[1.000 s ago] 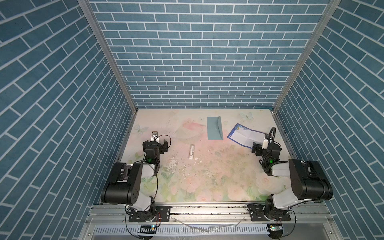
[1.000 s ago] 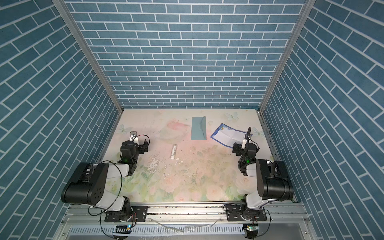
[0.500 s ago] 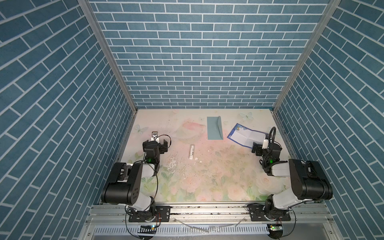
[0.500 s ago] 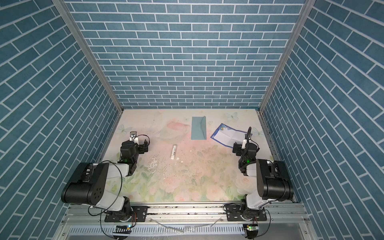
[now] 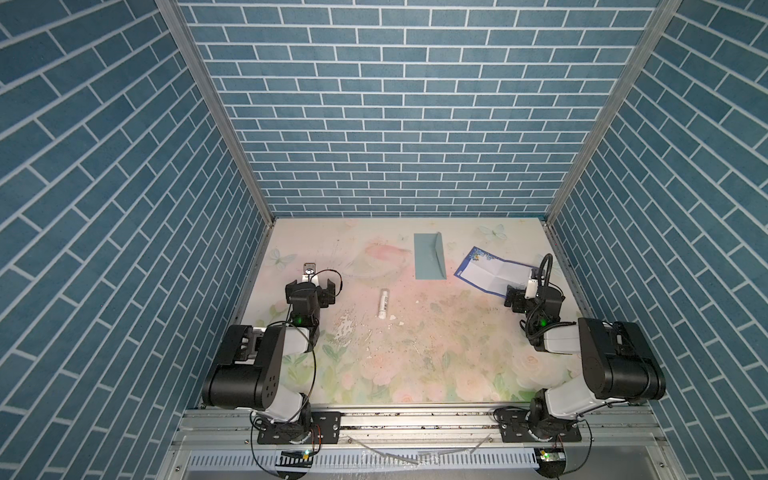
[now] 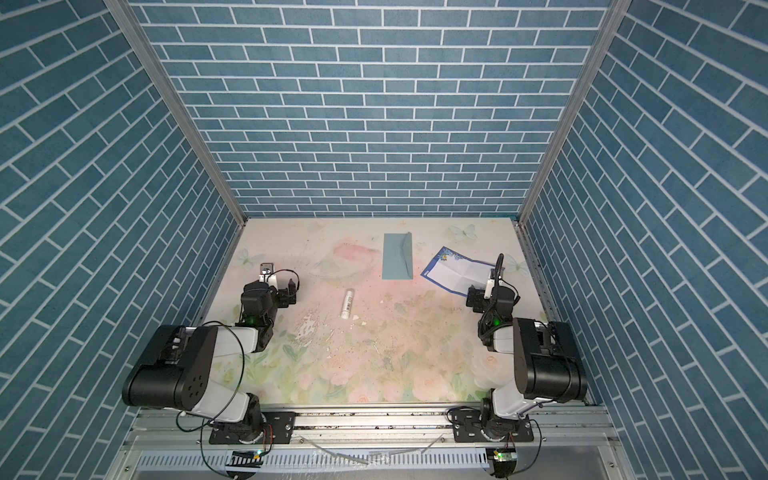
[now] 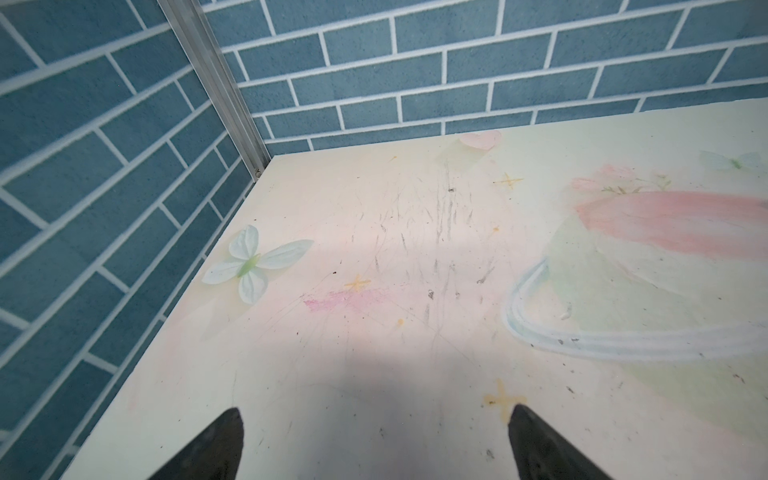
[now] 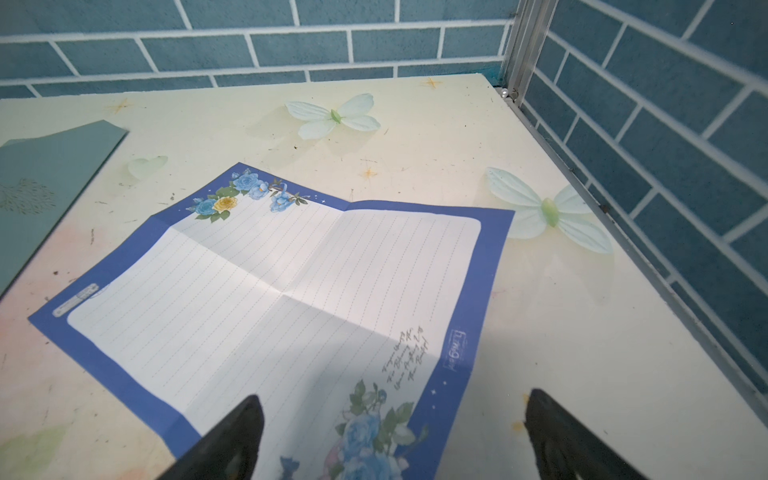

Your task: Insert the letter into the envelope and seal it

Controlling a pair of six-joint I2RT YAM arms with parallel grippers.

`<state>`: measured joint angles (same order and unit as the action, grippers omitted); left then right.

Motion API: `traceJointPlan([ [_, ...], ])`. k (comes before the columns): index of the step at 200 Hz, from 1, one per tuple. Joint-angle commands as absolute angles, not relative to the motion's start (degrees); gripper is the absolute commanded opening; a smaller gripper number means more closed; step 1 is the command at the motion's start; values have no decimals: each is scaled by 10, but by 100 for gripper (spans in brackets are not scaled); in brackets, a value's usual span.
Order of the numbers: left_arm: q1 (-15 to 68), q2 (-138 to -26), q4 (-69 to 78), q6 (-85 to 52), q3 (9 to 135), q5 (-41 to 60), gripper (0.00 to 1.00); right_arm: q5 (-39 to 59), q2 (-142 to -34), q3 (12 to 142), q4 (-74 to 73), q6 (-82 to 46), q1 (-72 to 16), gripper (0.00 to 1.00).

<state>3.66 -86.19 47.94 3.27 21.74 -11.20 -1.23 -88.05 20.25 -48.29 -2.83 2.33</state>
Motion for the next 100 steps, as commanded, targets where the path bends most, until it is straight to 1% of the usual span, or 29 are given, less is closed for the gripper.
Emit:
traceJointPlan([
  [1,33,-835,450,19,226,-149,100,-10,-844,240,-440,-26,25,92],
  [16,36,-789,383,16,243,-167,100,-11,-788,274,-328,-31,25,91],
  [30,42,-741,322,14,262,-190,100,3,-743,289,-278,-39,25,91],
  [46,42,-676,207,-36,302,-190,100,22,-686,304,-225,-61,25,91],
  [63,42,-623,118,-91,342,-133,100,45,-639,332,-156,-81,25,91],
  [74,42,-598,90,-114,360,-78,100,47,-619,348,-122,-89,25,92],
  [80,42,-587,77,-127,367,-47,100,67,-607,358,-98,-97,25,93],
  [100,42,-564,38,-144,390,34,100,64,-593,395,-19,-126,25,96],
])
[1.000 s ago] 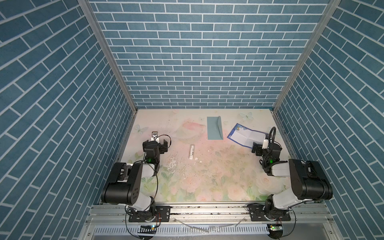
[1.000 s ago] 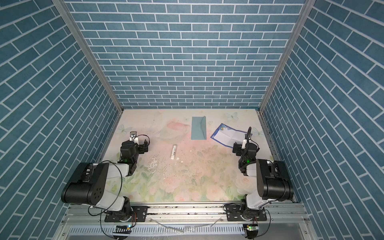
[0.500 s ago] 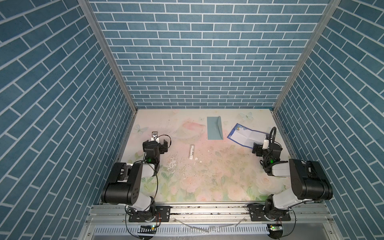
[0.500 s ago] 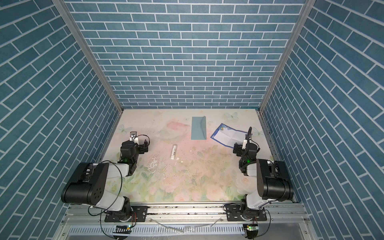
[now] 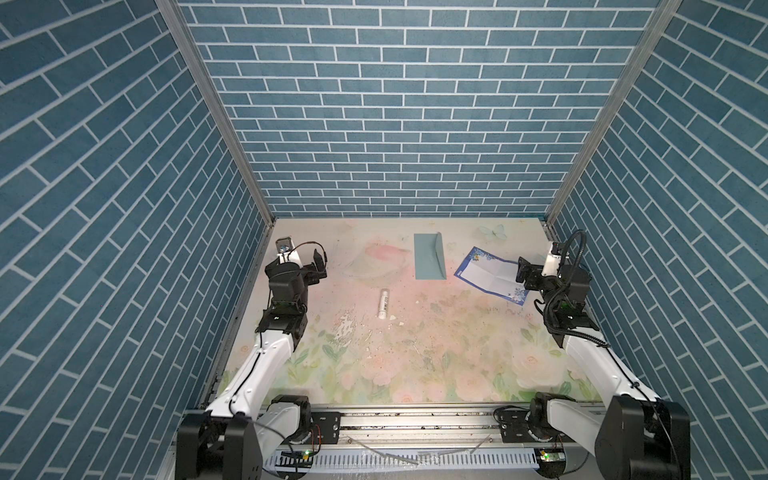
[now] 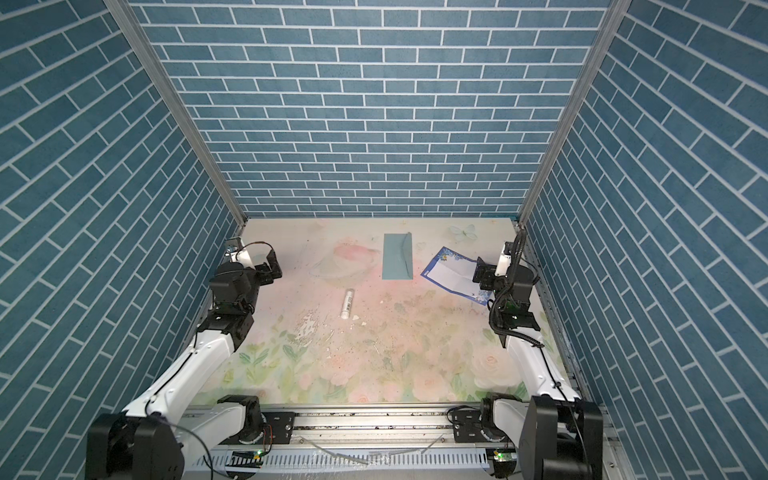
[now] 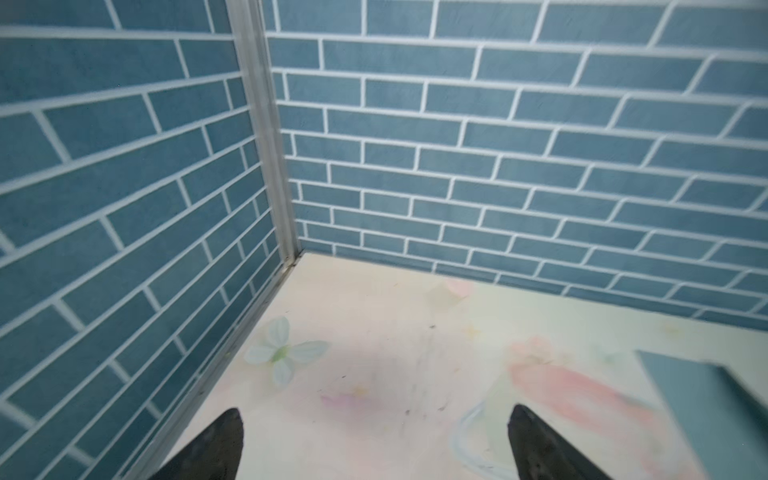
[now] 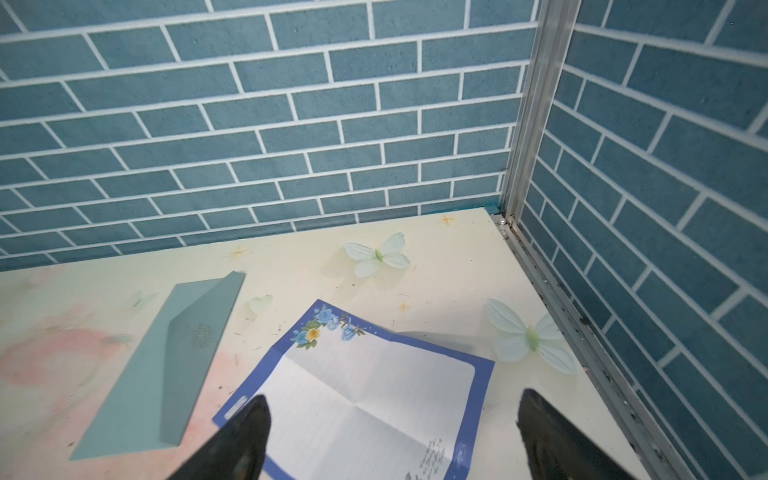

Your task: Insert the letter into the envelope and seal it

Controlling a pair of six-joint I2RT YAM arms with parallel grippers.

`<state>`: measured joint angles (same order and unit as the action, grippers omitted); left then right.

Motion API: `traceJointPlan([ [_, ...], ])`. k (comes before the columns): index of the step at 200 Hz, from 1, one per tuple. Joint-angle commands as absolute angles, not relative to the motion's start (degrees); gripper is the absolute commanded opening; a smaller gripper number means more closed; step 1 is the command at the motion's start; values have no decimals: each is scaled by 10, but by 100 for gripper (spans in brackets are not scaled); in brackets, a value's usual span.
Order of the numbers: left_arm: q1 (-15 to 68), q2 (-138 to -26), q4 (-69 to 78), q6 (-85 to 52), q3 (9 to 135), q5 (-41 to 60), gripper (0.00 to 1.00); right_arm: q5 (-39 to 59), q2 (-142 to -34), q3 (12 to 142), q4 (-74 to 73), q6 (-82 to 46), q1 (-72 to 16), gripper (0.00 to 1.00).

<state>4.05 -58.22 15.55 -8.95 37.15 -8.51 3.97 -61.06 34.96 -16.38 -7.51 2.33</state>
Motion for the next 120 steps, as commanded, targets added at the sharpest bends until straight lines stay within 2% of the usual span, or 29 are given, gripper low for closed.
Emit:
traceJointPlan([
  [1,42,-563,36,-144,391,38,99,64,-593,397,-16,-128,25,96],
  [54,43,-538,-51,-163,424,185,99,147,-596,420,81,-248,61,99],
  [100,42,-534,-125,-129,452,261,99,227,-652,404,69,-304,132,99],
  [120,42,-535,-147,-103,463,285,100,246,-685,393,32,-321,154,95],
])
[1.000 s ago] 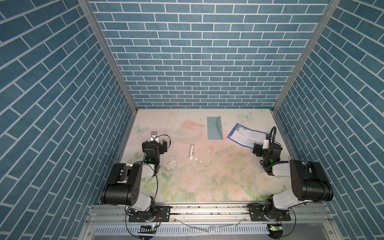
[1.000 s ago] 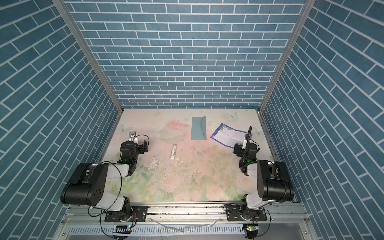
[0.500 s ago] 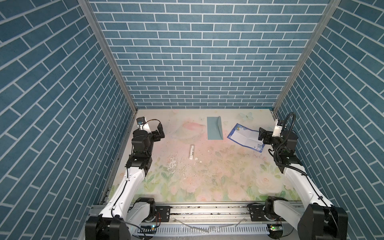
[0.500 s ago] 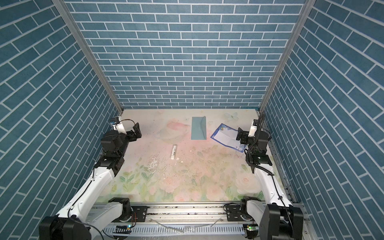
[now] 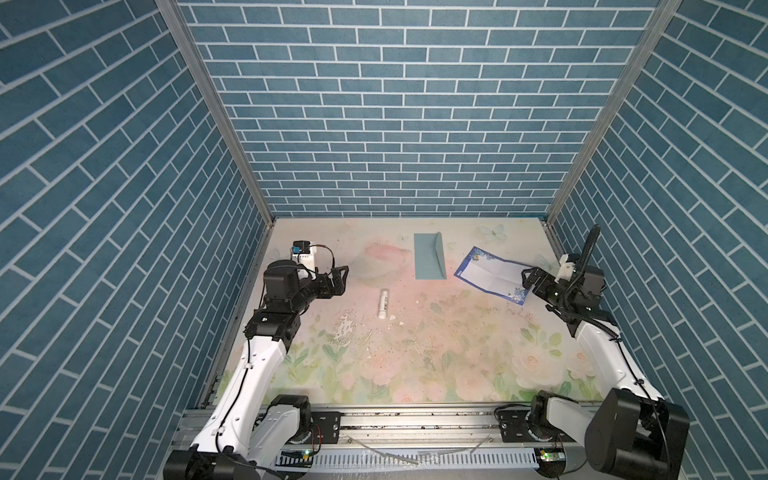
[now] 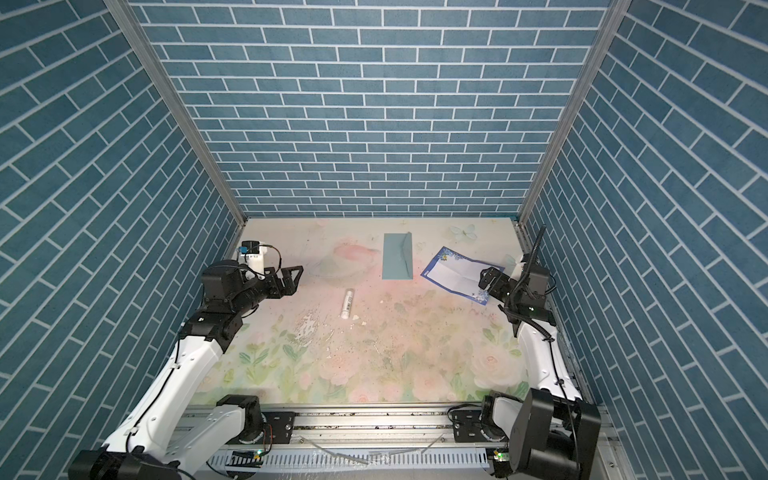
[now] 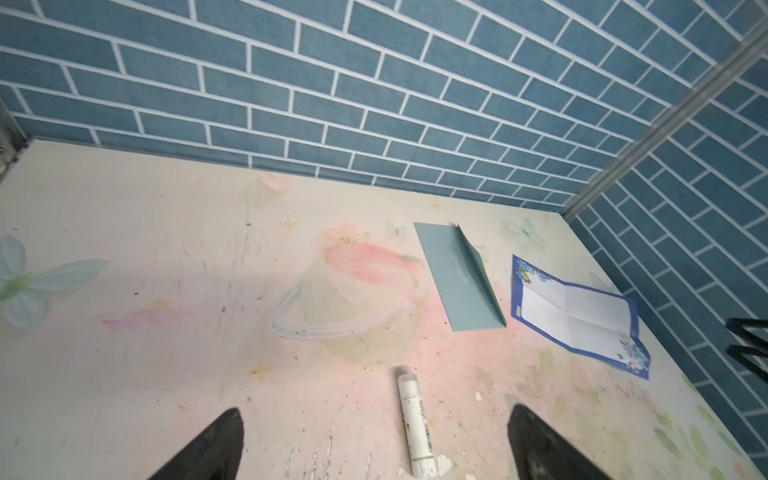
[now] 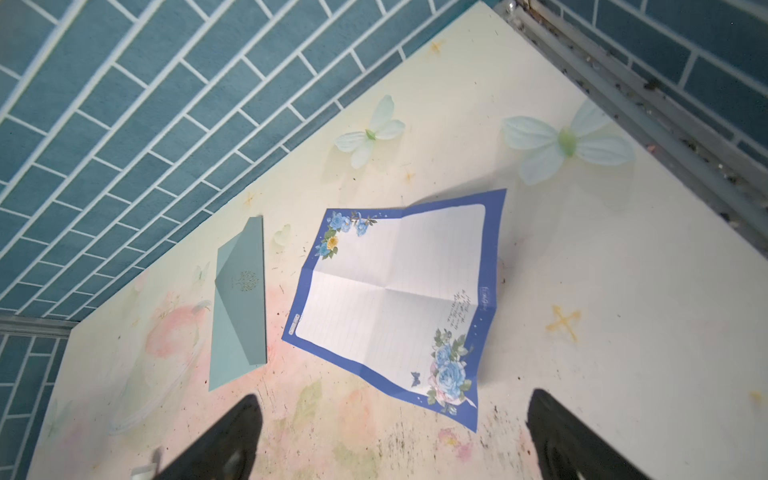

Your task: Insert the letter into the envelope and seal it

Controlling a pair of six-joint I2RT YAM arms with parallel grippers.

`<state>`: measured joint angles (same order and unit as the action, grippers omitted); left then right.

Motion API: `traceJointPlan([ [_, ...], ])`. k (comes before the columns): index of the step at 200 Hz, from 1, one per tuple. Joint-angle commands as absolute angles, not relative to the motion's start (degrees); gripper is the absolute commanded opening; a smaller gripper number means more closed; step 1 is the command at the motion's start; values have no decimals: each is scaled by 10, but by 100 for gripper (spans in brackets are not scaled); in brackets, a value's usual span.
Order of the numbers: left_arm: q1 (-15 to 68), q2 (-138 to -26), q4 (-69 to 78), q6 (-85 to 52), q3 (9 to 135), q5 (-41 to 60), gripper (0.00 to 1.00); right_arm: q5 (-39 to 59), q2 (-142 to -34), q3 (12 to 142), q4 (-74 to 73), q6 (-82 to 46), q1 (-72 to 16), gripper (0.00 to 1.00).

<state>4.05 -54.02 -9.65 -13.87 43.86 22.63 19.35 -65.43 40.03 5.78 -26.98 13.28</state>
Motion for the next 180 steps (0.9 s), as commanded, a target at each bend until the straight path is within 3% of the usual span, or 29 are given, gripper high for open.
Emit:
traceJointPlan([
  [1,42,-536,-148,-102,463,285,100,246,-687,393,30,-321,154,95],
  [78,42,-530,-145,-90,456,306,100,319,-854,416,-71,-335,207,85],
  [143,42,-537,-140,-91,456,310,100,374,-969,437,-185,-392,210,69],
  [180,42,-537,-138,-92,455,312,100,394,-1013,444,-240,-427,210,54],
])
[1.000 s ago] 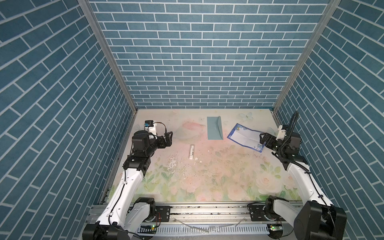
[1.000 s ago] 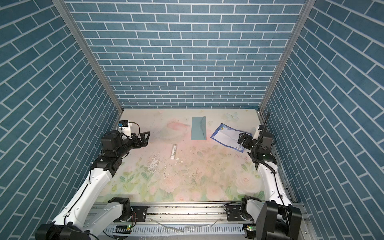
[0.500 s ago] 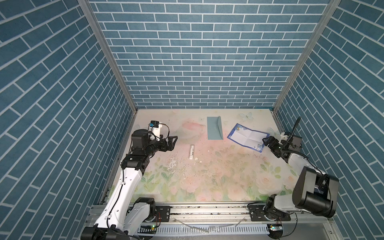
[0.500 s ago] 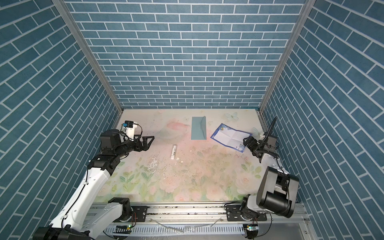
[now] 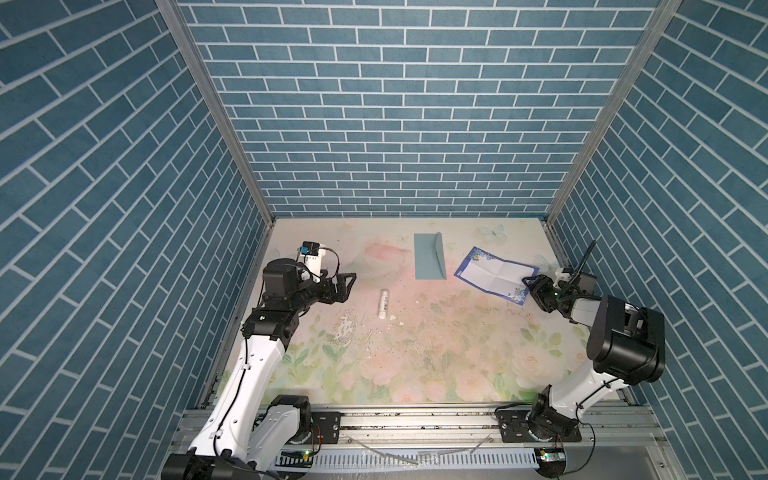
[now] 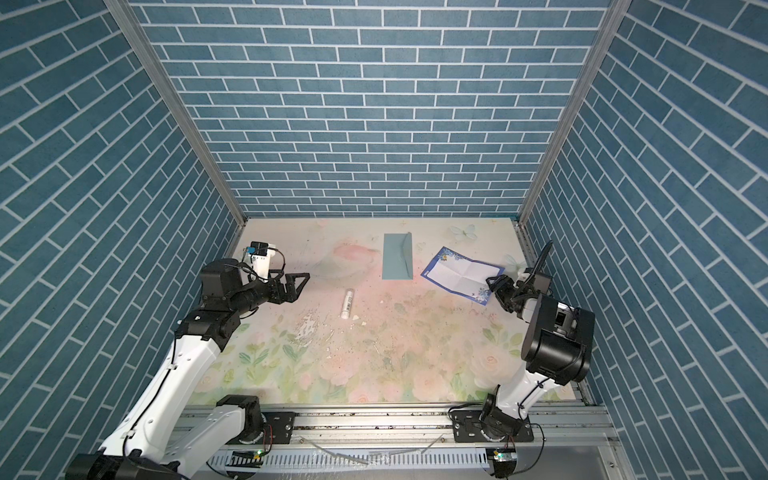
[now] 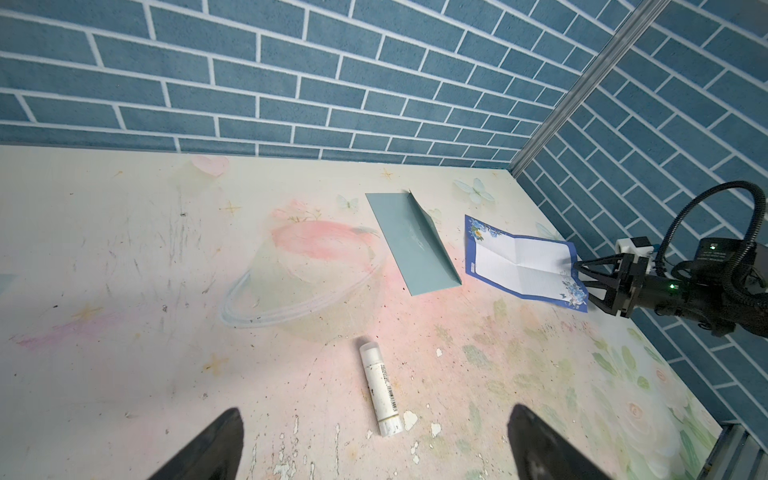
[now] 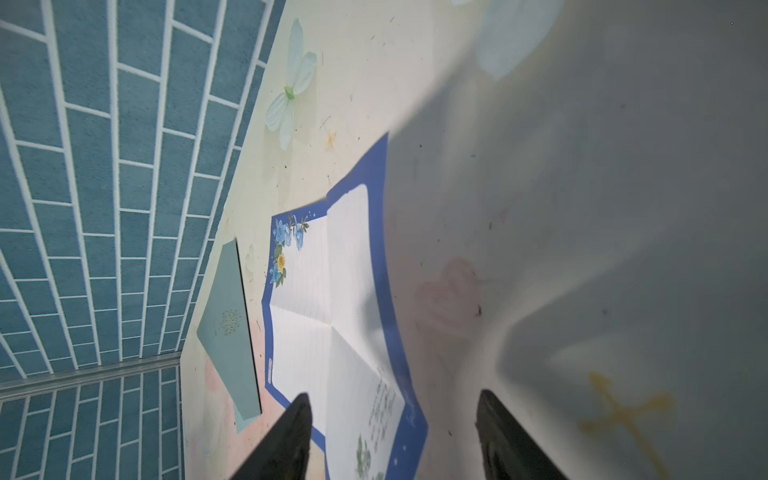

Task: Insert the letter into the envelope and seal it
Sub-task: 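Grasp the edge of the blue-bordered letter with the right gripper while the left arm rises, then lift the letter with the right gripper toward the left gripper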

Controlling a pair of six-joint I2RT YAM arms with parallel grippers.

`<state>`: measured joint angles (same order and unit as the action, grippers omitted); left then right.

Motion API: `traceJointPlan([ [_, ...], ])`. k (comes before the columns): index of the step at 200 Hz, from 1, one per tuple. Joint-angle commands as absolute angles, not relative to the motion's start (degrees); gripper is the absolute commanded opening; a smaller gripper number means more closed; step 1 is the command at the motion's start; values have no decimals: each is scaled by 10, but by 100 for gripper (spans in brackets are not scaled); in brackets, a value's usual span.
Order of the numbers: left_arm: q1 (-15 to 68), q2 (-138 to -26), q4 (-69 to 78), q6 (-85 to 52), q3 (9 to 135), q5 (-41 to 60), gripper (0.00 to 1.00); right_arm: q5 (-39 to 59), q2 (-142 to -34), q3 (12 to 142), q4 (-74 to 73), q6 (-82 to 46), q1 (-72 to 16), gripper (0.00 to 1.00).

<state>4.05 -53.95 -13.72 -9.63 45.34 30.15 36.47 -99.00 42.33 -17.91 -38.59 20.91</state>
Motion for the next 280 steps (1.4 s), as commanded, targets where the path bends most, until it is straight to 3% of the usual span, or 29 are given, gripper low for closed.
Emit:
traceJointPlan([
  [1,42,-537,-138,-92,454,312,100,394,-1014,445,-242,-428,210,54],
  [23,42,-537,-133,-95,453,313,100,407,-1034,451,-264,-439,208,33],
  [51,42,-537,-126,-97,451,316,100,418,-1044,454,-281,-440,207,19],
  [74,42,-535,-123,-97,450,318,99,414,-1036,455,-281,-433,207,0],
  [137,42,-527,-106,-101,445,323,100,384,-925,468,-211,-349,186,0],
  [212,45,-510,-27,-99,433,364,100,260,-723,582,100,-75,74,0],
  [280,126,-516,-54,-6,453,367,99,281,-668,686,278,98,-32,0],
])
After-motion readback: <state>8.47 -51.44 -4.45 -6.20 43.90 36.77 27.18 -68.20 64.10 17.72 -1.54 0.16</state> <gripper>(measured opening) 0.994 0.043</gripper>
